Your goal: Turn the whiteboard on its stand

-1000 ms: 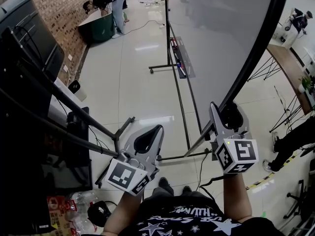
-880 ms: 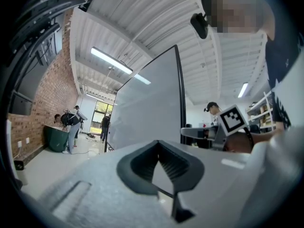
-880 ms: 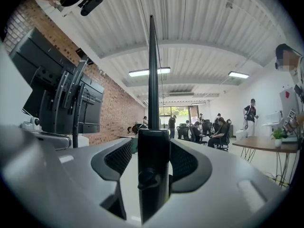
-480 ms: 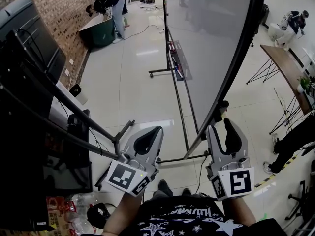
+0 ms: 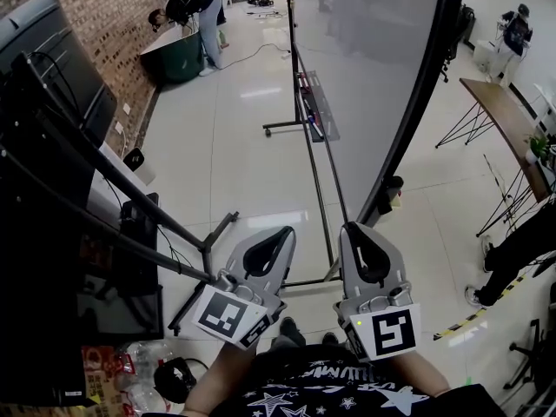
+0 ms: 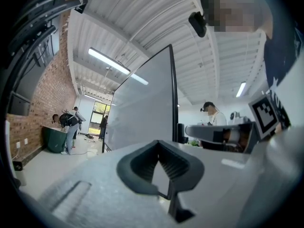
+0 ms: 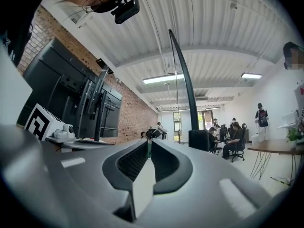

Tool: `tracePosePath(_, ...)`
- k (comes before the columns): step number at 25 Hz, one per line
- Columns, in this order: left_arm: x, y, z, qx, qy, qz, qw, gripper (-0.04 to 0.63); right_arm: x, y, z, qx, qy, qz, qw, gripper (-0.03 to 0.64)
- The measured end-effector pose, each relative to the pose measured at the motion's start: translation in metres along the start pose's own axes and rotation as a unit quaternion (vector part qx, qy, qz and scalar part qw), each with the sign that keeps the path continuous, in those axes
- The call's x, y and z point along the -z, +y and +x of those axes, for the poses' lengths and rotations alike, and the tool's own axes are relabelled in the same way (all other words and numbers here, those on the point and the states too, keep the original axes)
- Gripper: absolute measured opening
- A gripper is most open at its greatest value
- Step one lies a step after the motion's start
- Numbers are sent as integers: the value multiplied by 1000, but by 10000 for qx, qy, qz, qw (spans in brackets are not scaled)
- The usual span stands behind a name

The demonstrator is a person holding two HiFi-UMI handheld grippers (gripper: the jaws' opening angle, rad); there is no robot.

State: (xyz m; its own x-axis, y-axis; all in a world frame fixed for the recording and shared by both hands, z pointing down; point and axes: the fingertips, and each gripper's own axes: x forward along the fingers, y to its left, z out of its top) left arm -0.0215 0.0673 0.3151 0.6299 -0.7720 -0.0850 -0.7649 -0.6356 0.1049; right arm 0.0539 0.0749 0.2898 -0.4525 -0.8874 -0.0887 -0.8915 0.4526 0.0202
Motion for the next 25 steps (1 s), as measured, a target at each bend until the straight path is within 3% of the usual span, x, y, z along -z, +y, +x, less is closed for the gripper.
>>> tracePosePath(4,4,-1,-1,-29,27,-17,10000,5,9,11,6,-164,-67,119,9998,9)
tracePosePath(14,11,1,-4,-106,78,-42,9999,5,42,45,17,-836,390,172,9956,8)
tracePosePath(25,9,2,-2,-129,51,-36,9999,5,46,47,22,-875,482,165,9949,8)
